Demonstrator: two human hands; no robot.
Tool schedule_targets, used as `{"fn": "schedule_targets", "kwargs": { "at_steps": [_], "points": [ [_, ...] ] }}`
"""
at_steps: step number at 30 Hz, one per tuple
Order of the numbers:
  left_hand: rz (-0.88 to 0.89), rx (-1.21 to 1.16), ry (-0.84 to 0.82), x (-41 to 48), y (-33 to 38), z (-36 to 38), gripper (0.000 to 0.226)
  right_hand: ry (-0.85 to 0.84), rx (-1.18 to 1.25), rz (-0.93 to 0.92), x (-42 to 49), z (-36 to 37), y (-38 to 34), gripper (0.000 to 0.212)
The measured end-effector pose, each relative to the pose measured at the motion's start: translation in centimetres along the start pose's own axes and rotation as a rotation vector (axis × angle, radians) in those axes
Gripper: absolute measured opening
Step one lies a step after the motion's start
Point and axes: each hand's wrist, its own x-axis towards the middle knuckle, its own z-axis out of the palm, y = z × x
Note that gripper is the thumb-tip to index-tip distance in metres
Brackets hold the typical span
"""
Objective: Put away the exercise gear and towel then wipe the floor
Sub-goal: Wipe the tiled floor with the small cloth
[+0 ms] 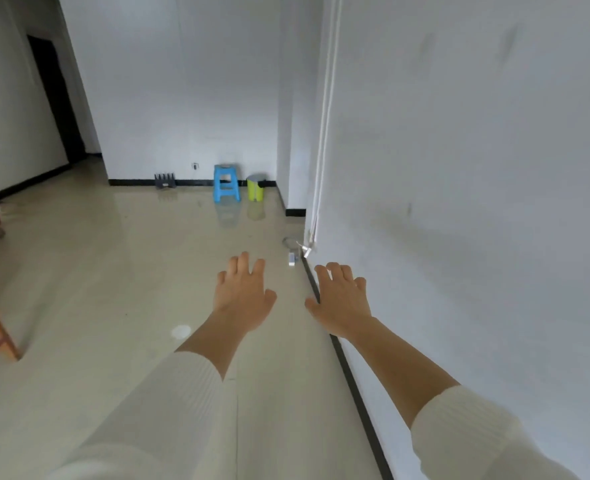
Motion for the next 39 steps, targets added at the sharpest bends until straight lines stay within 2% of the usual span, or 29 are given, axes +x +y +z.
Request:
{"fn": "schedule_targets", "kwargs": {
  "at_steps": [9,16,26,33,39],
  "points": [
    [-0.065,0.084,-0.032,19.5,-21.8,5.5,0.061,-0.103,0.111,-0.055,26.7,9.8,-15.8,0.064],
    [-0.099,0.133,-0.044,36.2,-35.3,7.5,0.060,-0.027,0.091,-0.128,46.8,13.5,-24.3,0.060],
    [-0.122,0.197,-0.007,63.7,-48.9,15.3,0.058,0.069,-0.074,-0.254,77.2,20.8,-27.8,0.060],
    [-0.132,0.204,-0.009,84.7,-55.9,18.8,0.058,0.040,-0.044,-0.193,99.7,24.5,-29.0,0.063],
    [-0.120,0.278,-0.020,100.7,-62.4,23.7,0.057,0.021,-0.053,-0.215,116.0,30.5,-30.7,0.063]
  ]
}}
